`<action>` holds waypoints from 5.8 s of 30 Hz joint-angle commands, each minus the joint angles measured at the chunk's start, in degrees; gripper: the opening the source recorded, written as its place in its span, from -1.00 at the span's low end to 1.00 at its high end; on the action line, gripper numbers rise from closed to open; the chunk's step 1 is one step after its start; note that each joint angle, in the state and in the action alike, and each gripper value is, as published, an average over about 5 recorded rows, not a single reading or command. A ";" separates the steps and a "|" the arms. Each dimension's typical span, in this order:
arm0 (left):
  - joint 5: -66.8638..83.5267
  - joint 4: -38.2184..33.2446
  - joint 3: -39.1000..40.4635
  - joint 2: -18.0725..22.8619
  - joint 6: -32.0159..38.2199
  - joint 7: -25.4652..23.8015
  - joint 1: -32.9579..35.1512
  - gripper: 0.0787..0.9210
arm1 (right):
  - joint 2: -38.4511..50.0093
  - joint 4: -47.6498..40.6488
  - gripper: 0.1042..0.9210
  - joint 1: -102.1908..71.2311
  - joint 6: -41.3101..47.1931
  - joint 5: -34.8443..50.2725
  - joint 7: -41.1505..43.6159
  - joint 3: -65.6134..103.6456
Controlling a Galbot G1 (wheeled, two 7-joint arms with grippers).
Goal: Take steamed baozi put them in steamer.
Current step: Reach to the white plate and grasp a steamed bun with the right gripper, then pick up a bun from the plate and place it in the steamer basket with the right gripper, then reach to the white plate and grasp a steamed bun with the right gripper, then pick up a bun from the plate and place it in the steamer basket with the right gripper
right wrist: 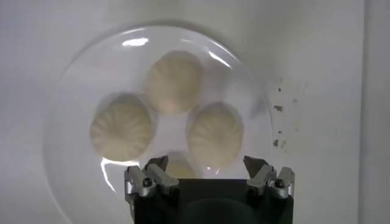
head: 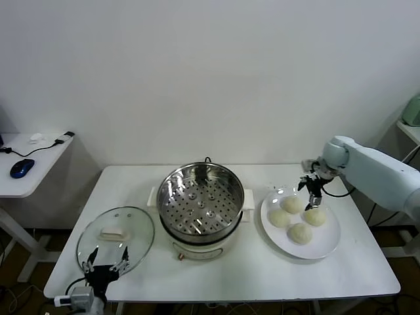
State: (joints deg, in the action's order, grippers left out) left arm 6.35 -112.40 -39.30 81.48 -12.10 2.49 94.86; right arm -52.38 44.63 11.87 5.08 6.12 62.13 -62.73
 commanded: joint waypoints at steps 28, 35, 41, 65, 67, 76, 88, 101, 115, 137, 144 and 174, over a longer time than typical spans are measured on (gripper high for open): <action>-1.06 0.72 0.43 0.55 0.19 0.16 0.16 0.77 | -7.08 -9.01 0.32 -4.00 2.58 -2.90 -0.94 5.23; -1.25 0.53 0.59 0.89 0.11 0.26 0.20 0.77 | -5.49 -5.33 0.20 0.84 2.18 -0.41 -0.25 2.76; -1.46 0.04 0.77 0.85 0.03 0.27 0.26 0.77 | -6.75 1.60 0.20 20.85 -1.71 9.71 1.96 -12.44; -2.54 -2.20 3.18 1.22 -0.24 0.05 0.83 0.77 | -26.03 18.03 0.20 24.06 -43.72 -17.19 -5.06 -16.18; -2.58 -2.28 3.18 1.19 -0.26 0.04 0.98 0.77 | -26.31 16.14 0.20 21.48 -43.70 -17.19 -5.54 -15.64; -2.76 -1.84 3.30 1.18 -0.33 0.01 0.78 0.77 | -27.82 7.80 0.20 14.11 -44.44 -19.56 -7.91 -13.14; -2.81 -0.60 3.44 1.22 -0.11 0.04 -0.08 0.77 | -30.19 0.44 0.32 11.62 -46.18 -21.37 -13.13 -10.41; -2.99 -0.76 3.76 1.48 -0.14 0.01 -0.06 0.77 | -26.51 6.03 0.76 25.83 -44.08 8.04 0.10 -17.49; -2.76 -1.48 3.35 1.62 -0.11 -0.03 0.09 0.77 | 2.04 21.77 0.76 43.03 -9.22 32.09 2.33 -44.03; -2.75 -2.12 2.60 2.07 -0.15 -0.03 0.73 0.77 | 5.07 21.57 0.76 11.84 13.71 23.41 -13.77 -27.78; -2.94 -1.51 2.76 1.97 0.17 0.02 0.67 0.77 | 2.85 18.59 0.76 7.46 13.65 21.68 -14.61 -23.61; -4.09 -1.91 3.36 2.12 0.92 0.20 0.73 0.77 | 3.05 25.33 0.29 29.82 12.38 29.87 -11.75 -29.50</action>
State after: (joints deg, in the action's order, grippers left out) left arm 2.31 -114.31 -35.83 83.58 -11.17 2.69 95.57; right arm -50.03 66.96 29.42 17.88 31.37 48.99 -87.90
